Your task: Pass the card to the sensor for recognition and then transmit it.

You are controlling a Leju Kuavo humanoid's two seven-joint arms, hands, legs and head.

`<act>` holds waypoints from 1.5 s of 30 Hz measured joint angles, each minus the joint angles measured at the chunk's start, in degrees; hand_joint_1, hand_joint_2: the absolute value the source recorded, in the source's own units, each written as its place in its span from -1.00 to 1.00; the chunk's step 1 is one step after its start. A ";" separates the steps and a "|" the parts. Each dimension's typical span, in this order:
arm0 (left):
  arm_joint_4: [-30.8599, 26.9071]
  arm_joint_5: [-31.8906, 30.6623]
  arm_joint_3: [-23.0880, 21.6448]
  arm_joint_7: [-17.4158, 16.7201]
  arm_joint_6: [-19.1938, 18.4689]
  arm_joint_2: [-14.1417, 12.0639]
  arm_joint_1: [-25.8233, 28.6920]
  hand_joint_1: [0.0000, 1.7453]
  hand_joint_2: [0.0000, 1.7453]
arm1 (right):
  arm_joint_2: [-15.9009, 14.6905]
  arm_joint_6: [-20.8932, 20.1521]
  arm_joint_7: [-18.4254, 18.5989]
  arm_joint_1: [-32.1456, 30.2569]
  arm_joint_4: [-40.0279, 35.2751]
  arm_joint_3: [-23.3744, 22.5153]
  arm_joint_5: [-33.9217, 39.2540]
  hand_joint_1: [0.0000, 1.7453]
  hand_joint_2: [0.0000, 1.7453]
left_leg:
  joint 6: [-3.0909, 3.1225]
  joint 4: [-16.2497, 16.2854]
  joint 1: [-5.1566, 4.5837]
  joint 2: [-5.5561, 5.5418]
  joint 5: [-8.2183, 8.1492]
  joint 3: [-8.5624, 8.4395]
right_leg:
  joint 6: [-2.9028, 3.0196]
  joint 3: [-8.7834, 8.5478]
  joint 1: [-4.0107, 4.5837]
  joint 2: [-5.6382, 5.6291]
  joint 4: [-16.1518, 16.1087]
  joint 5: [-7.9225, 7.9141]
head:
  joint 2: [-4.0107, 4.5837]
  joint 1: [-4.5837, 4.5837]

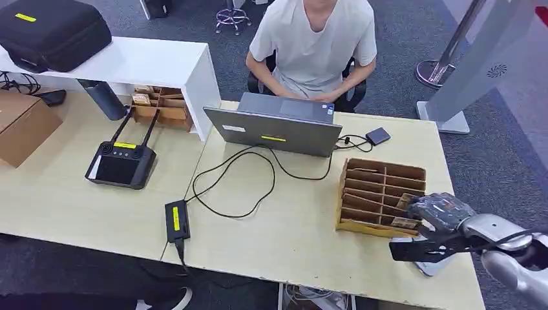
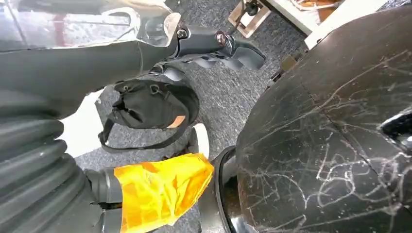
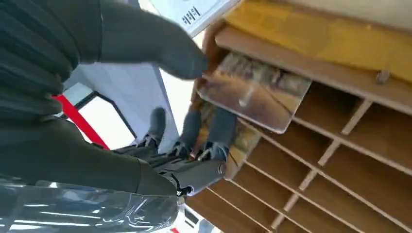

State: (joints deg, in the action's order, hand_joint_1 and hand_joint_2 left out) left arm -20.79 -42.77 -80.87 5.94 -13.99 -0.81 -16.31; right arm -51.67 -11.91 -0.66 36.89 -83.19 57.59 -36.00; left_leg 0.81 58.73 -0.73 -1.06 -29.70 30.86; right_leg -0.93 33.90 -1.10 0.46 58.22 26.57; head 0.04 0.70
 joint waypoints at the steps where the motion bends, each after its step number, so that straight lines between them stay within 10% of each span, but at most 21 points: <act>1: 0.00 0.02 0.11 -0.11 0.00 0.00 0.04 -1.00 1.00 | 0.00 -0.02 0.00 -0.01 0.00 0.00 0.00 0.82 1.00 | 0.00 0.00 0.00 0.00 0.00 0.00 | 0.00 0.00 0.00 0.00 0.00 0.00 | 0.00 0.00; 18: 0.00 0.57 1.05 -0.94 0.02 0.00 0.51 -1.00 1.00 | 0.00 0.09 0.09 -0.07 -0.13 -0.37 0.94 0.30 1.00 | 0.00 0.00 0.00 0.01 0.00 -0.01 | 0.00 0.01 0.00 -0.02 0.00 0.00 | 0.00 0.00; 41: 0.00 -1.42 1.07 -0.90 2.67 0.79 0.59 -1.00 1.00 | 1.03 3.35 -1.01 -0.54 -0.15 -2.12 -1.55 0.30 1.00 | 0.00 0.00 0.00 0.00 0.00 0.01 | 0.00 0.01 0.00 0.00 0.01 0.00 | 0.00 0.02; 45: 0.00 -1.90 1.16 -0.96 2.67 0.83 0.58 -1.00 1.00 | 2.50 9.47 -2.29 -0.40 -0.33 -3.45 -5.28 0.30 1.00 | 0.00 0.00 0.01 0.06 0.00 0.08 | 0.01 0.01 0.00 -0.03 0.04 -0.01 | 0.00 0.00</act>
State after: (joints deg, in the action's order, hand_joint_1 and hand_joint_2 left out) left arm -20.79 -44.67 -79.71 4.98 -11.32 0.02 -15.72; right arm -49.17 -2.44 -2.95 36.49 -83.51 54.14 -41.28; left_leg 0.81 58.73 -0.72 -1.01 -29.70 30.94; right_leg -0.92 33.91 -1.10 0.43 58.26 26.56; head 0.04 0.70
